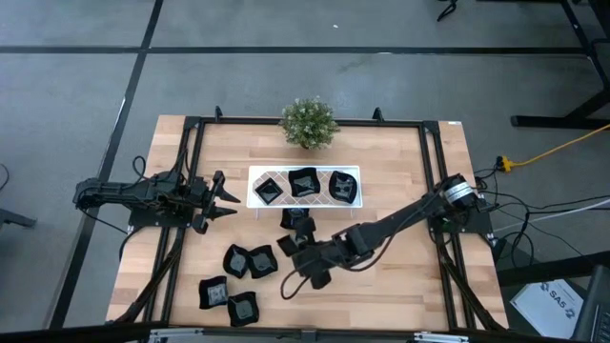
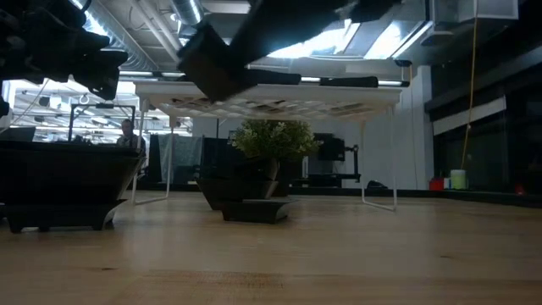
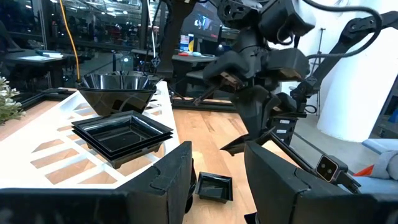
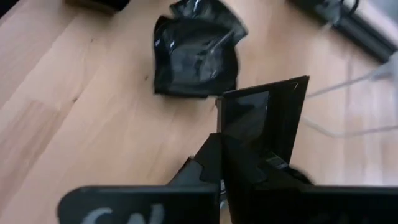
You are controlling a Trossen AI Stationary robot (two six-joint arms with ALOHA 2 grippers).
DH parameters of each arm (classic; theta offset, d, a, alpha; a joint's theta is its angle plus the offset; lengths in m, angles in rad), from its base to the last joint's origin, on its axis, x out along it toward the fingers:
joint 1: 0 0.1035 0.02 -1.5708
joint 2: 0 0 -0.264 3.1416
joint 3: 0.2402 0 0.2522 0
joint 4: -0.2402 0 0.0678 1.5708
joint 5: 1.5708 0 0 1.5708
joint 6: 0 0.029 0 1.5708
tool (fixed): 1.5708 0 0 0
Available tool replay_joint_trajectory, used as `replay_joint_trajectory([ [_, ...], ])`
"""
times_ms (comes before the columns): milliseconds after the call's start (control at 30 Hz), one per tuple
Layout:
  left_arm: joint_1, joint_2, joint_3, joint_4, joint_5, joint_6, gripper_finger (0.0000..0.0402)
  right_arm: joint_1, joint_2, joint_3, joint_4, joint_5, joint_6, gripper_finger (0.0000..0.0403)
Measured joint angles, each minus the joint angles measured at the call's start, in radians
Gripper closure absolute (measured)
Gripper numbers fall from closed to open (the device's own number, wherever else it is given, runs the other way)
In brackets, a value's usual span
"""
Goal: Pick & Place Mini shaped plates
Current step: Stack the black square plate on top of the black square plate on the shelf
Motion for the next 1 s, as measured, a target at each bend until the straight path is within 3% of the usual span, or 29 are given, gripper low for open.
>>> replay_joint_trajectory([
  [433, 0.000, 0.000, 0.000, 0.000, 0.000, 0.000, 0.0258, -0.079, 0.000, 0.000, 0.225, 0.007, -0.358, 0.0395],
  [667, 0.000, 0.000, 0.000, 0.000, 0.000, 0.000, 0.0258, -0.130, 0.000, 0.000, 0.330, 0.103, -0.602, 0.0395],
  [1000, 0.000, 0.000, 0.000, 0.000, 0.000, 0.000, 0.0258, -0.224, 0.000, 0.000, 0.343, 0.116, -0.652, 0.0395],
])
